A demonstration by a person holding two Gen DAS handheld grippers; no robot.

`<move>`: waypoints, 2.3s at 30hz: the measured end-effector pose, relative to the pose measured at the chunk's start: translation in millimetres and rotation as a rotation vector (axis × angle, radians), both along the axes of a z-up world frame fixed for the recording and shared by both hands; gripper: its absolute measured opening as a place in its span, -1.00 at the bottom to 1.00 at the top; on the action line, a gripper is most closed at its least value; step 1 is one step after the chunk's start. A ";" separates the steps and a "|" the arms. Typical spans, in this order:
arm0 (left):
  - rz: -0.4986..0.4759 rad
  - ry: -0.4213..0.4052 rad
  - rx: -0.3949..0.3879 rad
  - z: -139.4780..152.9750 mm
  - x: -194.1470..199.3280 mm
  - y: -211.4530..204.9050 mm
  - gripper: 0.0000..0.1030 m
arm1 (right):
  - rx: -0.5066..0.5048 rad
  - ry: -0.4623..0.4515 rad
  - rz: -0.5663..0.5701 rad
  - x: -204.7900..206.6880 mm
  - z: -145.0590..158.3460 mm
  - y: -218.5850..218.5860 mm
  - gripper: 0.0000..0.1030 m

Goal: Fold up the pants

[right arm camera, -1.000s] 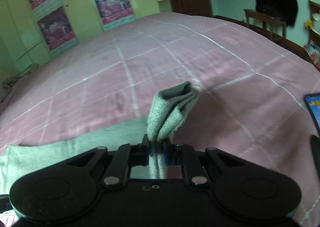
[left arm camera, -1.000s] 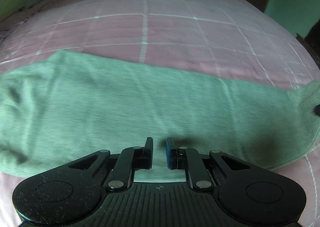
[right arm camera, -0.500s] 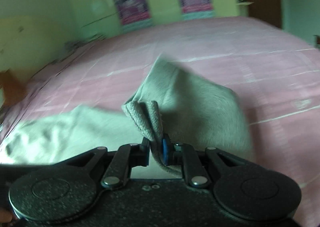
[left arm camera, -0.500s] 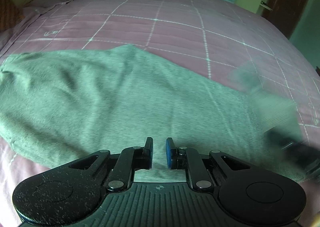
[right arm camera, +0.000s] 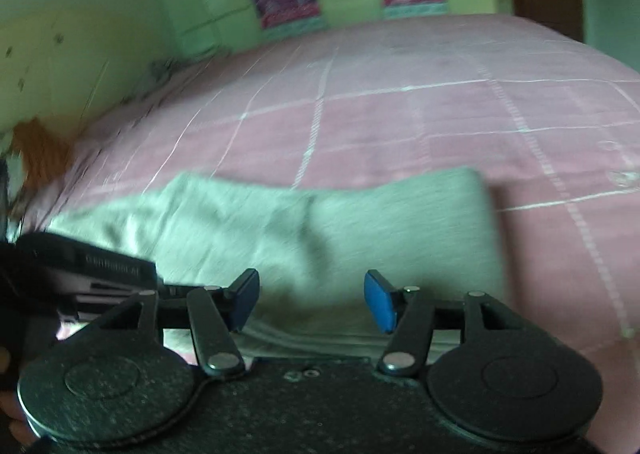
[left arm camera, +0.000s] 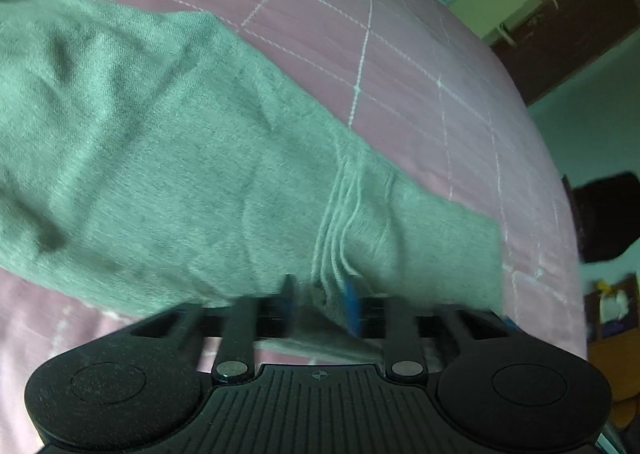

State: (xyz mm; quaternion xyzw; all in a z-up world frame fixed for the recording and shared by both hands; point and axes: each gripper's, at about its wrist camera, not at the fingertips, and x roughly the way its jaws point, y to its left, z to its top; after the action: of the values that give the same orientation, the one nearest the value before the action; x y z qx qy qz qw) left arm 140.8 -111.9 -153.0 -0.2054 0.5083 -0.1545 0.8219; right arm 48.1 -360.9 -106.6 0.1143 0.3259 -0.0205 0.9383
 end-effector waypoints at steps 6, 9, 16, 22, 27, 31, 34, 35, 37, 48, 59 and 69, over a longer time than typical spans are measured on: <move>0.012 -0.040 -0.054 1.7 -3.0 -12.4 0.61 | 0.049 -0.029 -0.099 -24.6 -0.3 -38.9 0.18; -0.004 -0.003 -0.078 -7.2 0.1 -19.2 0.25 | 0.084 -0.017 -0.137 -24.6 -10.2 -46.2 0.19; 0.062 0.027 -0.111 -28.3 5.0 -17.5 -0.68 | 0.123 -0.046 -0.223 -37.1 -17.3 -62.9 0.19; 0.030 -0.149 -0.128 25.4 4.8 -3.7 -0.72 | 0.086 -0.055 -0.310 -31.8 -13.2 -78.1 0.12; 0.071 -0.248 -0.053 53.8 11.0 53.0 -0.72 | 0.060 -0.025 -0.304 -15.4 -17.8 -72.2 0.05; 0.111 -0.235 0.096 32.9 10.2 95.8 -0.71 | 0.005 -0.006 -0.236 0.0 -18.7 -49.0 -0.01; 0.040 -0.136 0.193 -4.4 10.4 94.1 -0.71 | -0.061 0.028 -0.166 16.6 -22.7 -22.9 -0.11; 0.038 -0.132 0.216 -11.7 8.3 91.4 -0.67 | -0.082 0.042 -0.143 22.9 -26.3 -13.9 -0.22; 0.058 -0.154 0.227 -11.2 3.4 90.5 -0.66 | -0.127 0.071 -0.105 32.4 -33.7 1.0 -0.29; -0.017 -0.263 0.296 20.8 49.5 38.5 -0.66 | -0.194 0.061 -0.049 63.5 -17.4 12.2 -0.24; -0.042 -0.232 0.368 -21.6 54.1 18.8 -0.73 | -0.266 0.182 -0.011 131.8 -66.1 0.7 -0.24; -0.100 -0.243 0.393 -15.4 -0.3 17.8 -0.72 | -0.303 0.206 0.023 109.7 -54.1 22.4 -0.23</move>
State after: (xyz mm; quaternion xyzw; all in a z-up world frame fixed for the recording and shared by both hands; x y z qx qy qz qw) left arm 140.5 -94.1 -168.4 0.0038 0.4355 -0.1166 0.8926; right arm 157.8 -338.6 -160.7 -0.0348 0.4146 -0.0705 0.9066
